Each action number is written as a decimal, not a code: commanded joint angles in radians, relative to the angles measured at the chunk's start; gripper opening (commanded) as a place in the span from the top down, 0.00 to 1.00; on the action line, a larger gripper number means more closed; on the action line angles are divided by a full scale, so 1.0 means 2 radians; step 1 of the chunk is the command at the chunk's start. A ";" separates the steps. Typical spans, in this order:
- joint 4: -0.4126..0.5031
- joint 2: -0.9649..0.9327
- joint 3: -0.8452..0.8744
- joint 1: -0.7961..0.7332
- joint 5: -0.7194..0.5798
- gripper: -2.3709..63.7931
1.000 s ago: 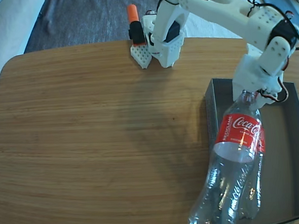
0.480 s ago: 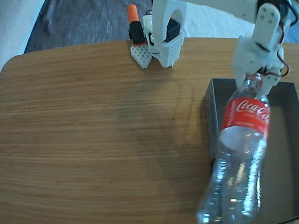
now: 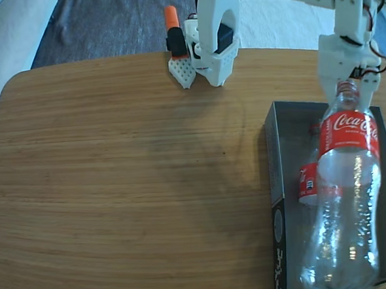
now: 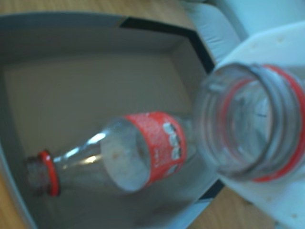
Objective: Grasp the bottles and put them in the box.
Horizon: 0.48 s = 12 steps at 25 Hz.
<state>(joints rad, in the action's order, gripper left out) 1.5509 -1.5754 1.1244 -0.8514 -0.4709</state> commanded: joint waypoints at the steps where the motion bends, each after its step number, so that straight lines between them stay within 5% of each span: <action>1: -0.013 -0.023 -0.037 -0.016 0.002 0.95; 12: -0.031 0.064 -0.107 -0.020 -0.002 0.95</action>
<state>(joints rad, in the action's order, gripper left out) 1.4972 -1.4573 1.0017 -0.8912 -0.4740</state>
